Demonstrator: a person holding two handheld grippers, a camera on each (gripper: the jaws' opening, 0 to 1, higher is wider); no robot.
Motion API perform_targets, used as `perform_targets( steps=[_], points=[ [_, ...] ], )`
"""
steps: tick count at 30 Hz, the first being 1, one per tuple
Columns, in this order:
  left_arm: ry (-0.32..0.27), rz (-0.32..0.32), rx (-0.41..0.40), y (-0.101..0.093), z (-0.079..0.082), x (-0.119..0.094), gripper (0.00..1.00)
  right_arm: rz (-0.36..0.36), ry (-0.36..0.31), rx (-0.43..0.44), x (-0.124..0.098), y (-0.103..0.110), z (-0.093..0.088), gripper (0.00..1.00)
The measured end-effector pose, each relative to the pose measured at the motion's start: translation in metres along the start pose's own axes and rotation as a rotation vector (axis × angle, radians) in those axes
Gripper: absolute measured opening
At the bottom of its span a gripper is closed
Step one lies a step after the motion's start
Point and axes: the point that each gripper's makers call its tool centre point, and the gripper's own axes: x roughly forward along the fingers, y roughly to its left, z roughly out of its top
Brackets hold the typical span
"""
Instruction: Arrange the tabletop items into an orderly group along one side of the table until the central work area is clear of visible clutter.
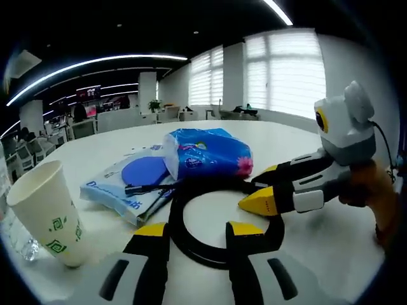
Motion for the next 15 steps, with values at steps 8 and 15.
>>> perform_targets(
  steps=[8,15],
  points=[
    [0.008,0.03,-0.03,0.0023,-0.001,-0.0003,0.3,-0.014,-0.009,0.006,-0.0039,0.0028,-0.0028,0.29],
    [0.014,0.076,-0.06,0.0097,-0.0011,-0.0006,0.19,0.0,-0.016,-0.01,0.0002,0.0096,-0.0005,0.19]
  ],
)
